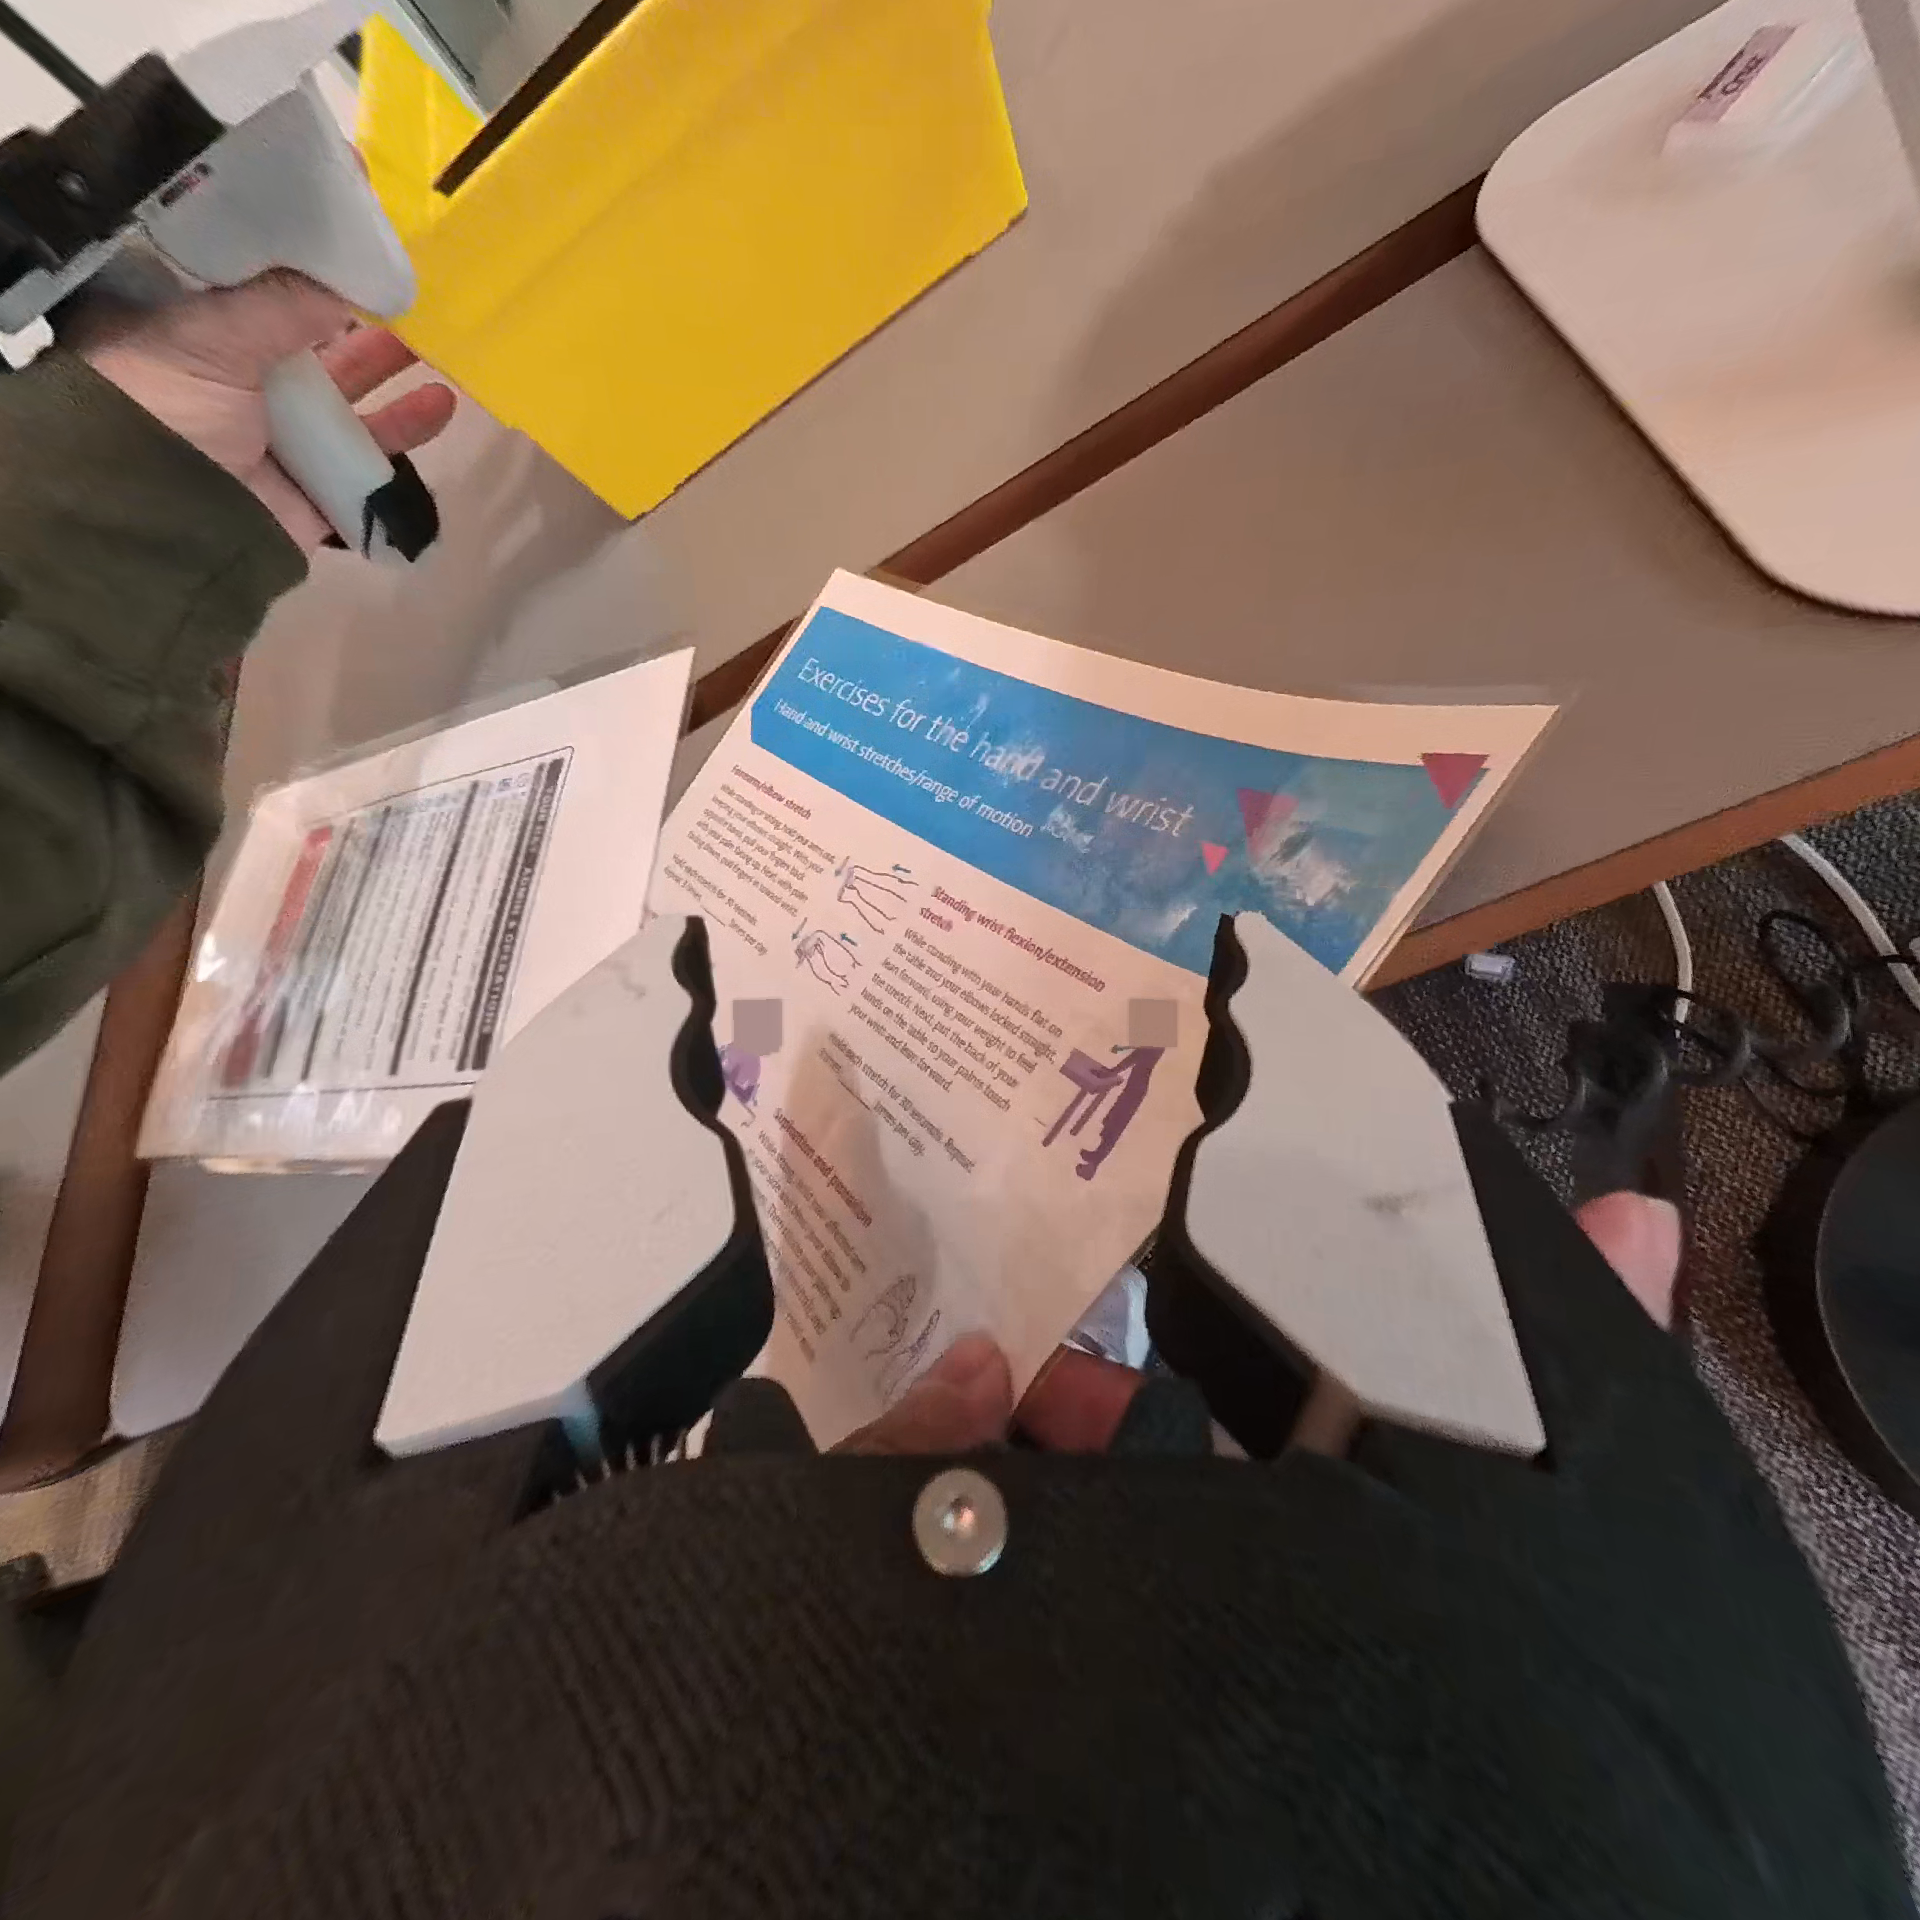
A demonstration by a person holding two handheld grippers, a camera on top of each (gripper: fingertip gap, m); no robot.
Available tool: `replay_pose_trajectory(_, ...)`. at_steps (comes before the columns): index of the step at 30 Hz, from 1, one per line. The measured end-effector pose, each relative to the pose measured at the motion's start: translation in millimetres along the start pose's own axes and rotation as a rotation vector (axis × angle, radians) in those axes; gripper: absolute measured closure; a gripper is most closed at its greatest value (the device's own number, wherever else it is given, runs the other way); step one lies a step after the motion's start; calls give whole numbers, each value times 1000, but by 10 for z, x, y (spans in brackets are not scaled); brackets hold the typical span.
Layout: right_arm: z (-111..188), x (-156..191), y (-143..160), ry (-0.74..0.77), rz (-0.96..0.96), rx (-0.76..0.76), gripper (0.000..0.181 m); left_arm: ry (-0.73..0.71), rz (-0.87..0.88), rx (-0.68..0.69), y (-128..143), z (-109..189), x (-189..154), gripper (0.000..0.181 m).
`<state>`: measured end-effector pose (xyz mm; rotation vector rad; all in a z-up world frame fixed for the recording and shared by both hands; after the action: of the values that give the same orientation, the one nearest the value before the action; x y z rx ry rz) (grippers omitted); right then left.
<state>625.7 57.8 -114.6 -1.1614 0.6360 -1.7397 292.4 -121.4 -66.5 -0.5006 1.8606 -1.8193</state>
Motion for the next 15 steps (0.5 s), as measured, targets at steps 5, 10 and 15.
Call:
replay_pose_trajectory(5, -7, -61, -134, 5, 25, -11, 98, 13, -28, -11, -119, 267, -19, 60)
replay_pose_trajectory(10, 87, -68, -297, -104, 89, 50, 108, 226, 5, 97, 131, 892, -429, 63)
replay_pose_trajectory(15, 161, -123, -407, -32, 198, 37, 109, 335, -12, 510, 690, 1352, -686, 66)
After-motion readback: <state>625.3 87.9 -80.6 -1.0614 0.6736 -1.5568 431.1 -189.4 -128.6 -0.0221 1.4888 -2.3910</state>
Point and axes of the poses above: each gripper's, where its closed fingertips meet, z back along the fingers, y out of its underside, x = y × z across the jaws, the point moved 8 cm from there along z, back along the fingers, and after that the axes turned 9 degrees about -x, right-handed, at the moved point
